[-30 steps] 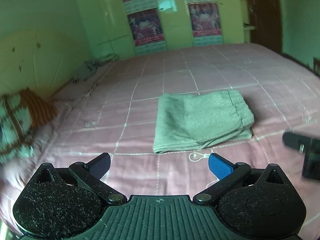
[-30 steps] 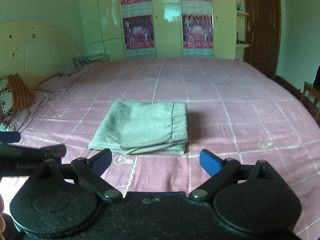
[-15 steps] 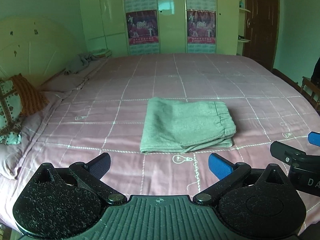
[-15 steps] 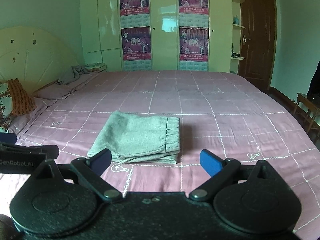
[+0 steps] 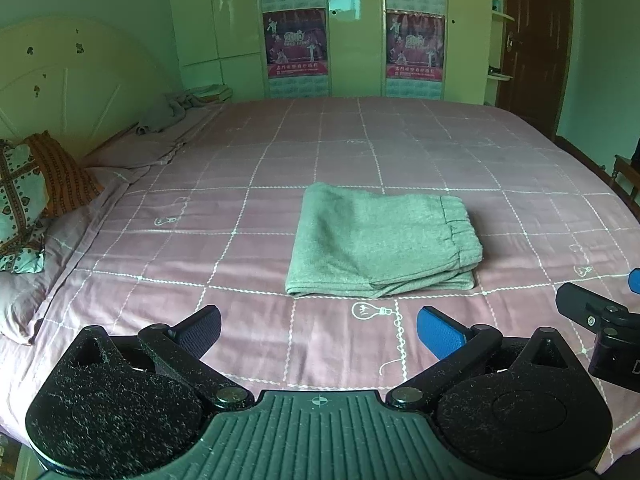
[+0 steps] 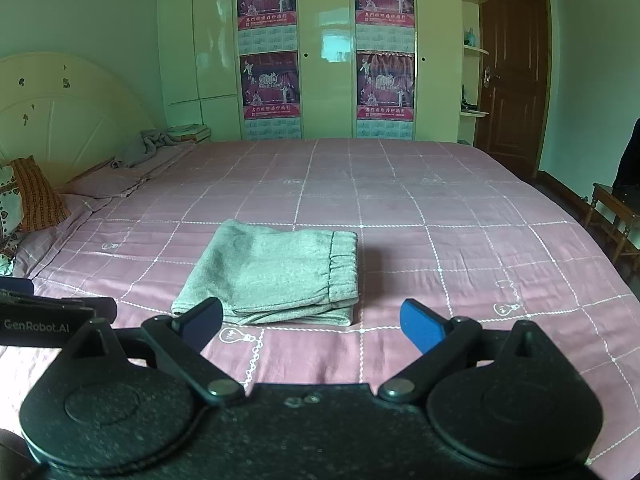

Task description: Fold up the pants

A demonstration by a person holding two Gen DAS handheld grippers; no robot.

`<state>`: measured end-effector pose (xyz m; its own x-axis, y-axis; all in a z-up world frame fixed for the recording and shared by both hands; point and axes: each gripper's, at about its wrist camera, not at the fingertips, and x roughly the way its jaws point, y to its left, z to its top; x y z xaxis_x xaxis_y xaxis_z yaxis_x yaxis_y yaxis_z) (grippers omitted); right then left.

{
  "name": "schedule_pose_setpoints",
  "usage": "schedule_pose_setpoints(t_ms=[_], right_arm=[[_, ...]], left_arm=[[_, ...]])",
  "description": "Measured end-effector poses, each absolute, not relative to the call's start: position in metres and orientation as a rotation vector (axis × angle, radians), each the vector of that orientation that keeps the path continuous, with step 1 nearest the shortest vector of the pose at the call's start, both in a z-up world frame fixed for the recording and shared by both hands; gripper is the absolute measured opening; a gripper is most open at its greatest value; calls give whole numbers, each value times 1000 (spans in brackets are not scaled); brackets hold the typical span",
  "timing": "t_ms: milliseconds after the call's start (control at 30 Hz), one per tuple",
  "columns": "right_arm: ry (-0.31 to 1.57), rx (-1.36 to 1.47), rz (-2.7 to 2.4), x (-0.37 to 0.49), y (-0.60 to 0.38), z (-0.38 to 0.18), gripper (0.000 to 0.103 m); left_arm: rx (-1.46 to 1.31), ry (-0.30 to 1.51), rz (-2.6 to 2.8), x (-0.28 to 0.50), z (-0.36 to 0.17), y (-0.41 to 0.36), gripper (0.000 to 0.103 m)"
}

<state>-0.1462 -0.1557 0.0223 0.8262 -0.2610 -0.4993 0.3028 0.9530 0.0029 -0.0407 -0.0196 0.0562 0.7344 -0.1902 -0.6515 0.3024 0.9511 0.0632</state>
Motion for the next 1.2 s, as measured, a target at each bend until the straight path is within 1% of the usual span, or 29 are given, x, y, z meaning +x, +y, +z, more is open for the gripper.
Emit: schedule_pose_setpoints(t_ms=[1200], right_arm=[[542, 85, -308, -128, -161, 14, 96]], left_arm=[[165, 709, -285, -34, 54, -29, 103]])
